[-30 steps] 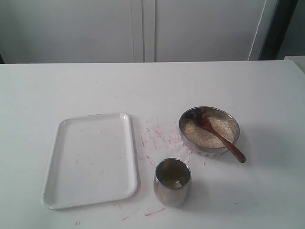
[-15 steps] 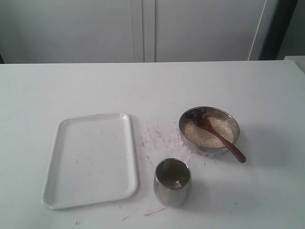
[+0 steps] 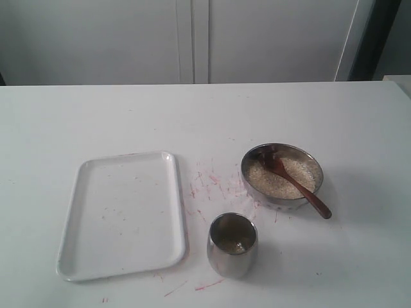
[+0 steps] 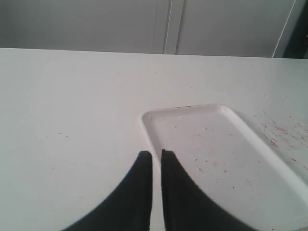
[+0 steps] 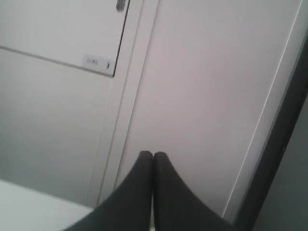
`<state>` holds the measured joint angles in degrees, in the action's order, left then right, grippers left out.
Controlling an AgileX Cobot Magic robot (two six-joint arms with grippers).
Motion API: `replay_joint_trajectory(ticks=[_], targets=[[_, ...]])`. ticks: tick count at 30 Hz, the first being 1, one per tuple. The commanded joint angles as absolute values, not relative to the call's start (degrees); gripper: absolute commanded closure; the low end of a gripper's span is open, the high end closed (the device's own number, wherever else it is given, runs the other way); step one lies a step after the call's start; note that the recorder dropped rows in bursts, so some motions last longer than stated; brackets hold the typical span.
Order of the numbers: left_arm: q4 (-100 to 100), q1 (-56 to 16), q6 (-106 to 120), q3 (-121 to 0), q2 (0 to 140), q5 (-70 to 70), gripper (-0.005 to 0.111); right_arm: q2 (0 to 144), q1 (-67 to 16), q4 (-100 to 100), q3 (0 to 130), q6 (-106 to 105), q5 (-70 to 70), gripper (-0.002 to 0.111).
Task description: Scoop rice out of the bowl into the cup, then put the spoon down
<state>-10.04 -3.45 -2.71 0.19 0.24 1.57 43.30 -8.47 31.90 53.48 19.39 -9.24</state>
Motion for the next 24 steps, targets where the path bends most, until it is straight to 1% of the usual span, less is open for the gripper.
replay_joint_trajectory(ticks=[1, 6, 9, 11, 18, 24], targets=[[-10.57, -3.59, -2.81, 0.00, 0.00, 1.36, 0.092, 42.93, -13.43, 22.16, 53.07, 5.47, -21.47, 0.108], [-10.57, -3.59, -2.81, 0.00, 0.00, 1.36, 0.092, 43.06, -18.13, 9.20, 53.18, -11.04, -27.49, 0.108], [-10.57, -3.59, -2.81, 0.00, 0.00, 1.36, 0.092, 44.27, -19.06, -2.19, 53.58, -22.83, -30.74, 0.108], [-10.57, -3.59, -2.81, 0.00, 0.00, 1.36, 0.092, 46.16, -19.06, -6.38, 54.61, -25.82, -35.28, 0.108], [-10.57, -3.59, -2.81, 0.00, 0.00, 1.36, 0.092, 55.47, -19.06, -7.90, 59.44, -24.87, -45.78, 0.108], [-10.57, -3.59, -2.81, 0.00, 0.00, 1.36, 0.092, 60.52, -18.94, -6.69, 63.14, -24.13, -54.22, 0.108]])
